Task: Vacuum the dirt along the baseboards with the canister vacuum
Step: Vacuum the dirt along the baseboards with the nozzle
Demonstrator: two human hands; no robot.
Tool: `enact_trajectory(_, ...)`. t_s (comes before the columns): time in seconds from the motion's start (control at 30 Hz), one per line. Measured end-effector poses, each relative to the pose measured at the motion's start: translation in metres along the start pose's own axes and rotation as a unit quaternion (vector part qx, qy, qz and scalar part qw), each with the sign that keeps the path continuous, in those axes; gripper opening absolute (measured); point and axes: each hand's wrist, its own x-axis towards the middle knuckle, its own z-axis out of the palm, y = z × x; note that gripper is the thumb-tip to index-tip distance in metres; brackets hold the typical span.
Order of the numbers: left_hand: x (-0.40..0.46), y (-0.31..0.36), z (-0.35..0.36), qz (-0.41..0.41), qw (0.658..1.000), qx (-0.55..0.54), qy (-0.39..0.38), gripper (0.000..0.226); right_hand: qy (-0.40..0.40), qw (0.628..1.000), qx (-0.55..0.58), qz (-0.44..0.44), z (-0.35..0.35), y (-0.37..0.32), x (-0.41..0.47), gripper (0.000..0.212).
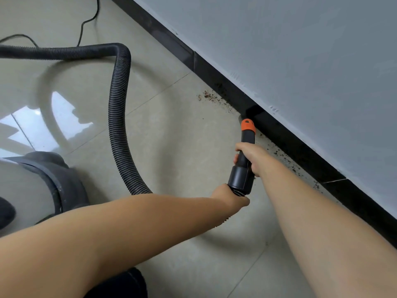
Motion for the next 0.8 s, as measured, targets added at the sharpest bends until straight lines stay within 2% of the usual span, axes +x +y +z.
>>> enact_trajectory(0.5,0.043,0.026,-0.035,-0.002,0.990,-0.127,0.065,0.020,-0.048,0.995,-0.080,-0.045,0.049,-0.060,0.030,0.009)
enact_trajectory(0.8,0.047,0.032,-0.043,-0.003,0.985,-0.164,0.060,0.024,-0.057,0.993,-0.096,-0.042,0.058,-0.073,0.029,0.013)
